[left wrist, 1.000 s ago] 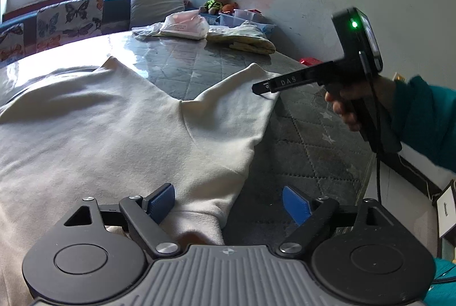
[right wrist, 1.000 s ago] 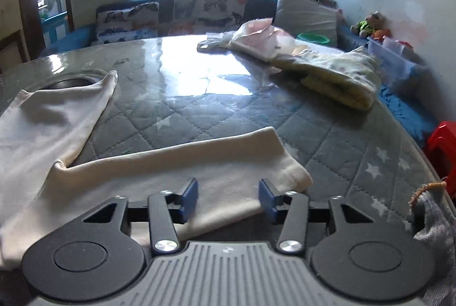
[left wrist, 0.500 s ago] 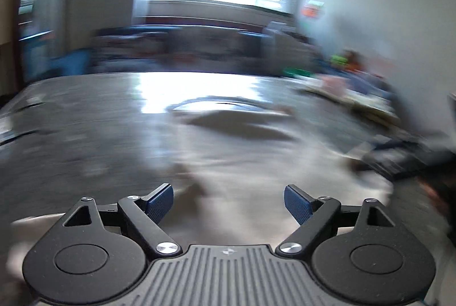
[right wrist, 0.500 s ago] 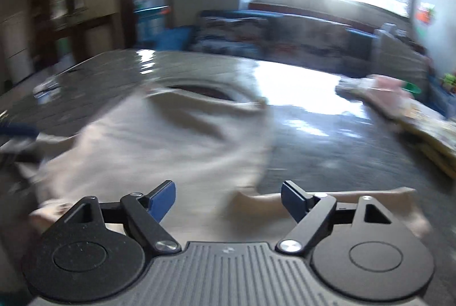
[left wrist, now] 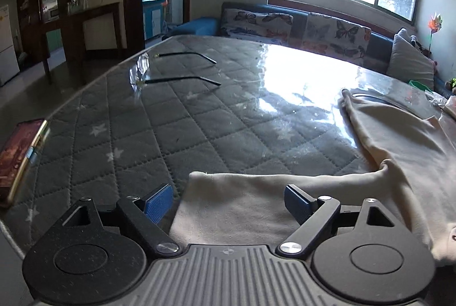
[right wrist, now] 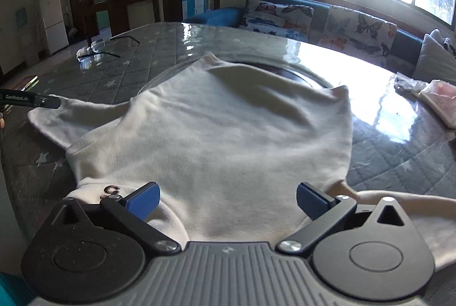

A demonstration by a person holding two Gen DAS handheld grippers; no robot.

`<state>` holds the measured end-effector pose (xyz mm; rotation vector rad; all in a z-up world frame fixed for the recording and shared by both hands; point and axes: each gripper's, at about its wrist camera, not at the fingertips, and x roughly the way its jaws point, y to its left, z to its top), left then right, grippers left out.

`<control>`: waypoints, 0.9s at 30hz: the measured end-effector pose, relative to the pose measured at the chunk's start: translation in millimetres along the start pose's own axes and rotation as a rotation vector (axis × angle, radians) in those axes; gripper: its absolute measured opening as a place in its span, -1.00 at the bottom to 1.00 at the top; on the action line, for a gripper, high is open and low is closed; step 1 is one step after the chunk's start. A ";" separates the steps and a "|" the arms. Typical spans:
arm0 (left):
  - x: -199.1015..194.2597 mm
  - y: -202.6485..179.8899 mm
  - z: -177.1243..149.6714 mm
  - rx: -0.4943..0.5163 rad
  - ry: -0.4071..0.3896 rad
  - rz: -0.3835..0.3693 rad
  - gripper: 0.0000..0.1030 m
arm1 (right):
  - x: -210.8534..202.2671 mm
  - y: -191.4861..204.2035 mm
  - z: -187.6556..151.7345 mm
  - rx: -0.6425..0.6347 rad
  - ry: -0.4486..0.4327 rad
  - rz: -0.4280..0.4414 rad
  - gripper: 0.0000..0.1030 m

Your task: Fold clothes

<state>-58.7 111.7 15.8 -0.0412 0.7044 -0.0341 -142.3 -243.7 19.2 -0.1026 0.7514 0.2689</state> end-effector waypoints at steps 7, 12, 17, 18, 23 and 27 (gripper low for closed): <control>5.4 6.9 -2.1 0.004 -0.004 -0.004 -0.35 | 8.3 0.7 -4.7 0.009 0.034 0.000 1.00; 9.9 7.7 6.8 0.033 -0.023 0.048 -0.77 | 11.1 0.9 -6.2 0.012 0.040 0.000 1.00; 9.4 1.4 27.1 0.131 -0.105 0.135 -0.78 | 11.3 0.4 -6.6 0.008 0.043 0.001 1.00; 10.5 -1.5 30.4 0.158 -0.122 0.148 -0.78 | 11.4 0.0 -7.0 0.009 0.042 0.003 1.00; 35.3 -18.4 32.8 0.318 -0.144 0.203 -0.71 | 11.7 -0.4 -7.7 0.003 0.038 0.008 1.00; 59.7 -24.0 25.9 0.403 -0.116 0.278 -0.57 | 11.7 -0.7 -7.5 -0.006 0.041 0.013 1.00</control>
